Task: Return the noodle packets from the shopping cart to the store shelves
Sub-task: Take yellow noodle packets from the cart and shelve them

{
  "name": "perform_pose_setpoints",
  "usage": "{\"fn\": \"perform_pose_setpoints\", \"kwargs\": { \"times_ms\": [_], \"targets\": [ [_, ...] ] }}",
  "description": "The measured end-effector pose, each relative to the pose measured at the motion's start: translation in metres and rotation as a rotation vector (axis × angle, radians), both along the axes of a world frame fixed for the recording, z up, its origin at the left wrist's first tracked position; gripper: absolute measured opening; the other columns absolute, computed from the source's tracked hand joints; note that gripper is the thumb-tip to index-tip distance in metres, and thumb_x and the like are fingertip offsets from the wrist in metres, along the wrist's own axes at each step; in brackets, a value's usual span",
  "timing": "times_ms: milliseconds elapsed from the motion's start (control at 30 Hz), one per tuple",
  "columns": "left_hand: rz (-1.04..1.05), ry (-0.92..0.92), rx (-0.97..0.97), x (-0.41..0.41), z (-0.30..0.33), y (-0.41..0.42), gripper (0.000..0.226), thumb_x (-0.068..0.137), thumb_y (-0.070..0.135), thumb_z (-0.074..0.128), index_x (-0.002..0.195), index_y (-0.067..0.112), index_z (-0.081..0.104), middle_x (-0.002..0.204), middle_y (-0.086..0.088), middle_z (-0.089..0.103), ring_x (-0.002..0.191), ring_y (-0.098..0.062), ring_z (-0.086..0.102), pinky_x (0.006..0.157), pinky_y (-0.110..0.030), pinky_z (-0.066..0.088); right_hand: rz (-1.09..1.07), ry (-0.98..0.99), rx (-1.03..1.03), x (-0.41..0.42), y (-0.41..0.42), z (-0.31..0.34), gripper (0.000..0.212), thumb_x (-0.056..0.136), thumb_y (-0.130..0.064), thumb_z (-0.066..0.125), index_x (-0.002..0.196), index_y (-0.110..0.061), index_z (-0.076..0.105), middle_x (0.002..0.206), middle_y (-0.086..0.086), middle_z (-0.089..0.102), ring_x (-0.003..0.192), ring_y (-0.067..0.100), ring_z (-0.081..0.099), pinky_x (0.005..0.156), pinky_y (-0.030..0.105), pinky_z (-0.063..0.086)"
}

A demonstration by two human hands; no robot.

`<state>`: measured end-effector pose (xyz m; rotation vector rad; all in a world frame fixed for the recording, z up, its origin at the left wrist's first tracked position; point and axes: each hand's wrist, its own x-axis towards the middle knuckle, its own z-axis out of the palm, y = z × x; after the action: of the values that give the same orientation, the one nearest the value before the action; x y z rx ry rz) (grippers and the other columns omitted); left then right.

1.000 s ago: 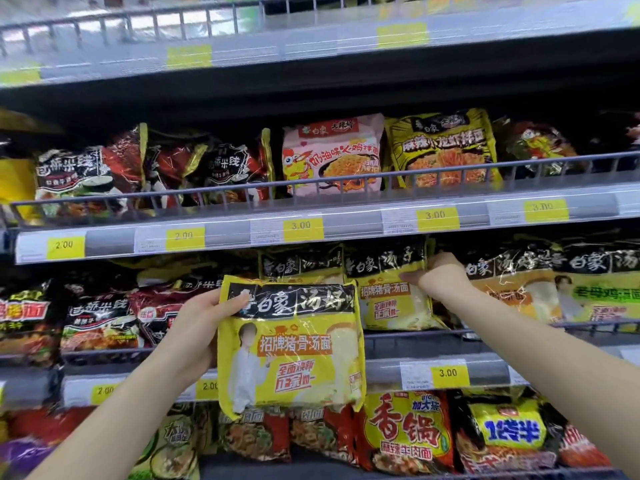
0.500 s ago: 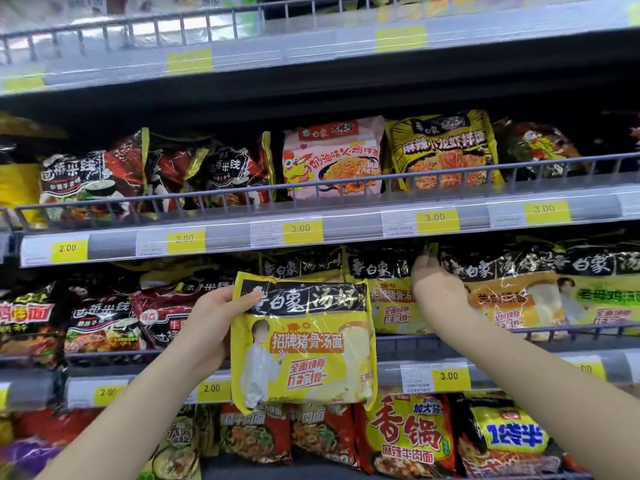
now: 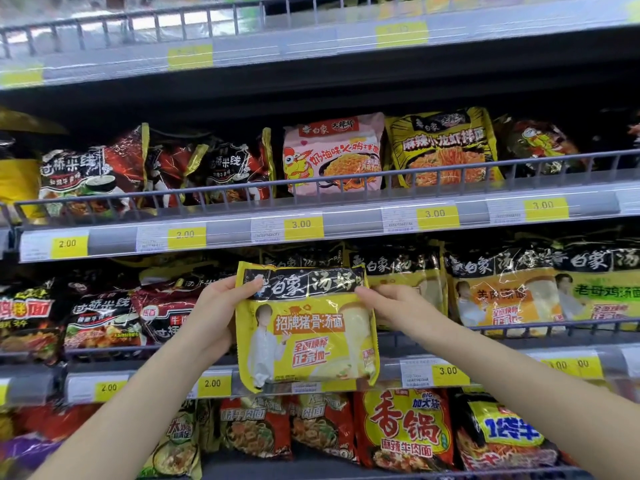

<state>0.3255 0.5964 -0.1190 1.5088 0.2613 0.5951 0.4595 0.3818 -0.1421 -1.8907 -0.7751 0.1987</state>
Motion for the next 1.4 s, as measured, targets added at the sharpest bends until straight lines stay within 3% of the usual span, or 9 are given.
{"fn": "perform_pose_setpoints", "kwargs": {
  "times_ms": [367, 533, 633, 733, 833, 933, 1067, 1233, 1400],
  "targets": [
    [-0.013, -0.014, -0.009, 0.000, -0.001, -0.002, 0.032, 0.095, 0.031, 0.048, 0.104, 0.005, 0.064, 0.094, -0.014, 0.072, 0.079, -0.024, 0.069, 0.082, -0.045, 0.053, 0.070, 0.442, 0.191, 0.000, 0.014, 0.010, 0.029, 0.075, -0.017, 0.077, 0.098, -0.001, 0.071, 0.094, 0.008, 0.075, 0.081, 0.017, 0.070, 0.065, 0.025, 0.051],
    [-0.151, 0.011, 0.005, 0.004, -0.009, -0.012, 0.059, 0.099, 0.044, 0.019, 0.141, 0.007, 0.036, 0.142, -0.011, 0.047, 0.124, -0.025, 0.050, 0.102, -0.037, 0.039, 0.035, 0.594, 0.292, 0.019, 0.014, 0.012, 0.029, 0.078, -0.012, 0.073, 0.105, -0.003, 0.068, 0.100, 0.013, 0.073, 0.084, 0.024, 0.070, 0.065, 0.032, 0.056],
    [-0.120, 0.234, 0.246, 0.024, -0.049, 0.025, 0.102, 0.074, 0.072, 0.055, 0.135, -0.008, 0.038, 0.139, -0.023, 0.044, 0.128, -0.036, 0.043, 0.104, -0.037, 0.037, -0.038, 0.615, 0.379, 0.033, 0.017, 0.014, 0.029, 0.080, -0.010, 0.071, 0.108, -0.003, 0.068, 0.101, 0.014, 0.072, 0.080, 0.025, 0.070, 0.057, 0.032, 0.056],
    [-0.077, 0.513, 0.887, 0.110, -0.156, 0.141, 0.144, 0.044, 0.101, -0.002, 0.129, -0.007, 0.042, 0.131, -0.026, 0.048, 0.123, -0.036, 0.047, 0.101, -0.041, 0.038, -0.104, 0.556, 0.423, 0.040, 0.024, 0.018, 0.030, 0.075, -0.008, 0.076, 0.103, -0.003, 0.067, 0.094, 0.012, 0.072, 0.077, 0.024, 0.069, 0.056, 0.031, 0.055],
    [-0.152, 0.663, 1.411, 0.080, -0.162, 0.139, 0.110, 0.067, 0.084, -0.010, 0.146, 0.014, 0.020, 0.158, 0.000, 0.014, 0.142, -0.021, 0.023, 0.111, -0.034, 0.023, -0.149, 0.491, 0.384, 0.041, 0.039, 0.018, 0.040, 0.068, -0.010, 0.082, 0.104, -0.001, 0.066, 0.094, 0.011, 0.072, 0.077, 0.023, 0.069, 0.059, 0.029, 0.053],
    [-0.106, 0.434, 1.706, 0.014, -0.099, 0.057, 0.087, 0.083, 0.075, 0.008, 0.146, 0.020, -0.018, 0.139, 0.020, -0.036, 0.140, -0.005, -0.023, 0.115, -0.025, -0.010, -0.199, 0.407, 0.341, 0.041, 0.053, 0.012, 0.068, 0.054, -0.021, 0.090, 0.111, 0.003, 0.061, 0.096, 0.014, 0.071, 0.070, 0.023, 0.069, 0.052, 0.029, 0.052],
    [-0.150, 0.411, 1.695, -0.020, -0.069, 0.021, 0.095, 0.072, 0.077, -0.004, 0.147, 0.019, -0.019, 0.148, 0.010, -0.030, 0.139, -0.003, -0.026, 0.111, -0.019, -0.019, -0.249, 0.348, 0.290, 0.040, 0.062, 0.003, 0.090, 0.058, -0.025, 0.090, 0.133, 0.003, 0.047, 0.121, 0.020, 0.064, 0.076, 0.030, 0.071, 0.061, 0.038, 0.056],
    [-0.155, 0.446, 1.717, -0.017, -0.070, 0.021, 0.094, 0.073, 0.074, -0.003, 0.146, 0.019, -0.019, 0.149, 0.008, -0.029, 0.139, -0.002, -0.026, 0.109, -0.016, -0.021, -0.207, 0.388, 0.202, 0.036, 0.072, -0.003, 0.076, 0.076, -0.020, 0.079, 0.139, 0.000, 0.042, 0.141, 0.014, 0.049, 0.127, 0.029, 0.049, 0.077, 0.034, 0.050],
    [-0.162, 0.484, 1.707, -0.016, -0.071, 0.021, 0.093, 0.073, 0.075, -0.003, 0.146, 0.018, -0.018, 0.149, 0.008, -0.028, 0.139, -0.003, -0.025, 0.108, -0.019, -0.023, -0.337, 0.105, -0.015, 0.035, 0.076, 0.002, 0.071, 0.080, -0.032, 0.074, 0.133, 0.005, 0.046, 0.137, 0.018, 0.052, 0.121, 0.031, 0.054, 0.083, 0.029, 0.048]
  ]
}}
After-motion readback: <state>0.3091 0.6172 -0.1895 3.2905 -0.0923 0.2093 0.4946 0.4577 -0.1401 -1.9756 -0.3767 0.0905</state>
